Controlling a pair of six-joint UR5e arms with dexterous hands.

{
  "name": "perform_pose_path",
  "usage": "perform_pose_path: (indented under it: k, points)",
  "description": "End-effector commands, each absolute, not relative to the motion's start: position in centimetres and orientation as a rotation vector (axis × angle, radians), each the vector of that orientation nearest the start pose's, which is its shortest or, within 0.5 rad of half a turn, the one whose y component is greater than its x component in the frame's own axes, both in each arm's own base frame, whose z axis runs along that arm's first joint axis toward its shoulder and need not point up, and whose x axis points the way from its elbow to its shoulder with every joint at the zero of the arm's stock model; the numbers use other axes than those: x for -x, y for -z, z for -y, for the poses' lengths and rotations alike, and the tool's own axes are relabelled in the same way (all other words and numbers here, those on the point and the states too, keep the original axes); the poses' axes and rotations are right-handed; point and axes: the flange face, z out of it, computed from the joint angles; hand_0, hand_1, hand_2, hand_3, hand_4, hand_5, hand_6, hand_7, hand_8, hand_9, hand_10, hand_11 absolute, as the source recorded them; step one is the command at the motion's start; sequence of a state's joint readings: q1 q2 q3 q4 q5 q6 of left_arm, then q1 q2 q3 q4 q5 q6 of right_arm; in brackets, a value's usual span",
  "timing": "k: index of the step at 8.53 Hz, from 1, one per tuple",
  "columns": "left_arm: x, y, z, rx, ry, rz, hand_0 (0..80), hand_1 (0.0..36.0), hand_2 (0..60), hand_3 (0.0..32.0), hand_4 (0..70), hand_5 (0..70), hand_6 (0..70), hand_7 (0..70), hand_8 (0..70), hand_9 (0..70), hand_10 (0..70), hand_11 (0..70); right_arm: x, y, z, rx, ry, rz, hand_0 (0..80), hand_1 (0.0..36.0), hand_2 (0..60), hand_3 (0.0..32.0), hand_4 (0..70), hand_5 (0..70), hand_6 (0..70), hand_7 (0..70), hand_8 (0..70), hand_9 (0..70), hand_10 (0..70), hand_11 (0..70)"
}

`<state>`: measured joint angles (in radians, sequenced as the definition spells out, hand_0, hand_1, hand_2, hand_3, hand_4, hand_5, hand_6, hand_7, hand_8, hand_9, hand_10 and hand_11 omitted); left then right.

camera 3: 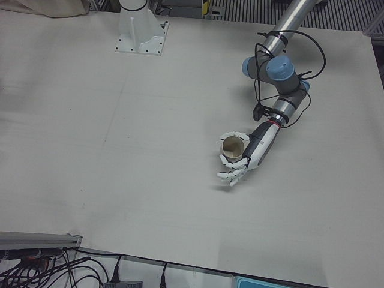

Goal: Pour water
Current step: 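Reach the right hand to the other white paper cup, then wrap the right hand around the white cup and lift it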

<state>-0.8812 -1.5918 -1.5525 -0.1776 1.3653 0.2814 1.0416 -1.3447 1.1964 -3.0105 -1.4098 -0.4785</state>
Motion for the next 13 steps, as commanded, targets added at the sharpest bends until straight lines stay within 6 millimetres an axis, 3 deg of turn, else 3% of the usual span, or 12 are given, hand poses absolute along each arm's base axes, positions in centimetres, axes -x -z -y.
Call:
perform_pose_path:
  k: [1,3,5,6,7,8,9,10,11,12,13]
  points:
    - [-20.8,-66.3,49.6,0.259,1.647,-2.117,60.3,34.4,60.0,0.0,63.9,70.0,19.7,24.6,17.0,15.1,4.5,8.4,17.0,-72.4,58.5,-0.127,-1.717,1.851,53.7,19.4,5.2,21.4,0.0,49.8,2.1,15.6,3.6,4.6,1.7,4.5]
    - [-20.8,-66.4,49.5,0.262,1.641,-2.126,60.4,34.4,60.0,0.0,63.7,70.0,19.6,24.4,16.9,15.1,4.5,8.4,18.5,-71.0,59.4,-0.14,-1.679,1.862,53.3,19.2,5.9,20.4,0.0,50.2,2.2,15.7,3.8,4.9,1.8,4.6]
    - [-19.9,-67.8,48.6,0.248,1.653,-2.128,60.3,34.1,60.0,0.0,63.2,70.0,19.5,24.3,17.0,15.1,4.4,8.3,20.4,-69.6,60.0,-0.158,-1.664,1.879,53.6,19.6,6.6,22.6,0.0,51.1,2.4,16.6,4.0,5.3,1.9,4.7]
    - [-19.5,-68.4,48.2,0.242,1.66,-2.127,60.3,33.8,60.0,0.0,63.4,70.0,19.7,24.4,17.1,15.2,4.5,8.4,22.1,-69.6,59.4,-0.155,-1.66,1.878,54.3,20.3,7.7,16.2,0.0,53.8,3.5,18.1,4.6,6.1,2.1,5.2]
    - [-18.9,-69.1,47.5,0.241,1.661,-2.126,60.4,33.2,60.0,0.0,63.4,70.0,19.9,24.7,17.1,15.4,4.5,8.3,23.6,-69.5,58.8,-0.156,-1.663,1.875,58.1,23.9,10.8,0.2,1.7,60.1,7.4,22.7,6.0,8.1,3.1,7.0]
    - [-18.7,-69.5,47.2,0.242,1.664,-2.123,60.3,33.0,60.0,0.0,63.4,70.0,19.9,24.8,17.2,15.4,4.5,8.3,24.3,-69.2,58.5,-0.16,-1.673,1.861,63.5,28.0,16.0,0.0,9.5,66.8,11.5,30.0,8.2,12.0,4.8,9.7]
    - [-18.7,-69.3,47.2,0.243,1.661,-2.128,60.7,33.2,60.0,0.0,63.6,70.0,20.2,25.0,17.3,15.5,4.5,8.4,24.3,-68.0,58.5,-0.158,-1.667,1.876,79.7,33.9,23.8,0.0,19.0,70.0,26.1,59.3,19.1,29.3,10.9,18.9]
    - [-18.7,-68.9,47.2,0.247,1.655,-2.133,60.7,33.4,60.0,0.0,63.6,70.0,20.3,25.1,17.4,15.6,4.5,8.4,24.1,-66.5,58.3,-0.155,-1.664,1.89,80.0,35.9,30.4,0.0,20.3,70.0,36.9,70.0,30.3,44.6,19.7,31.9]
    - [-18.8,-67.2,47.3,0.25,1.65,-2.139,60.9,33.8,60.0,0.0,63.4,70.0,20.3,25.0,17.3,15.5,4.5,8.4,23.0,-63.6,58.4,-0.166,-1.666,1.908,80.0,36.0,40.8,0.0,20.8,70.0,44.8,70.0,44.7,62.9,31.6,48.4]
    - [-18.9,-65.8,47.4,0.257,1.639,-2.148,61.3,35.0,60.0,0.0,63.8,70.0,20.8,25.6,17.3,15.4,4.4,8.4,21.9,-60.8,57.9,-0.172,-1.667,1.923,80.0,36.0,42.2,0.0,23.0,70.0,50.0,70.0,53.8,70.0,38.7,57.4]
    - [-18.9,-65.0,47.4,0.259,1.637,-2.145,61.7,35.6,60.0,0.0,64.5,70.0,21.3,26.0,17.2,15.4,4.4,8.3,20.9,-59.2,57.5,-0.178,-1.67,1.926,80.0,36.0,48.0,0.0,23.8,70.0,51.9,70.0,58.7,70.0,41.9,61.7]
